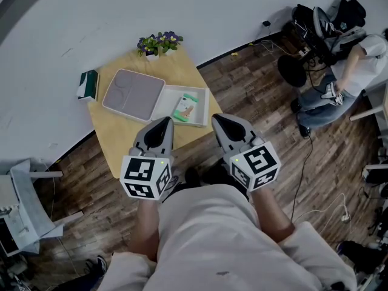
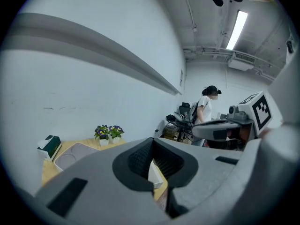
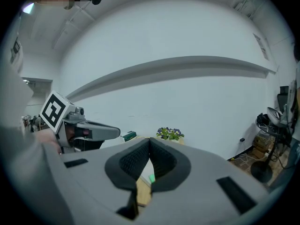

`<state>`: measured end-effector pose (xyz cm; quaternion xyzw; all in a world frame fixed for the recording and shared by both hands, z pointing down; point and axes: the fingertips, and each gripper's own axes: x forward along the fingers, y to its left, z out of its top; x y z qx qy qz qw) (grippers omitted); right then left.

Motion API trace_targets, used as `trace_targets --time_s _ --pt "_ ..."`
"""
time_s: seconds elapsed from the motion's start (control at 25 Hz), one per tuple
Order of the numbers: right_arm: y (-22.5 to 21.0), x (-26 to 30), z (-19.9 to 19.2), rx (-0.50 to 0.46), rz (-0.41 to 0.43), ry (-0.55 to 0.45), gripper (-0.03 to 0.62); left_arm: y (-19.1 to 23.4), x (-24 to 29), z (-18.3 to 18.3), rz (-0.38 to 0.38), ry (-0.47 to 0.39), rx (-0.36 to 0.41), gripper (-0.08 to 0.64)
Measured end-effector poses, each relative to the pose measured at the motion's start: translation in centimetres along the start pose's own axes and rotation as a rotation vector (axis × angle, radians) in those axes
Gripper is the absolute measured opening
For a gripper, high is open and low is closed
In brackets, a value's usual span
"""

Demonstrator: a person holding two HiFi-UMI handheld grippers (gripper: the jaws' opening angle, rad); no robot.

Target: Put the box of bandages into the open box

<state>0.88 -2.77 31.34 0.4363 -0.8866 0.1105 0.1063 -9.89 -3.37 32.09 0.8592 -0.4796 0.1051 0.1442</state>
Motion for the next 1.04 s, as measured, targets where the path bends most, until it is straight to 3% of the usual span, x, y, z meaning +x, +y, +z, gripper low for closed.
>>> trace_targets --time_s 0.32,1.04 --pt "-0.1 -0.5 -0.2 0.0 -0.001 0.0 0.003 -0.3 -0.6 1.3 0.021 -0.081 0.026 0.003" --pt "-0.3 -0.5 -0.5 0.002 -0.016 0.002 0.003 -0.7 -0.6 2.4 0.001 -0.137 0.046 0.003"
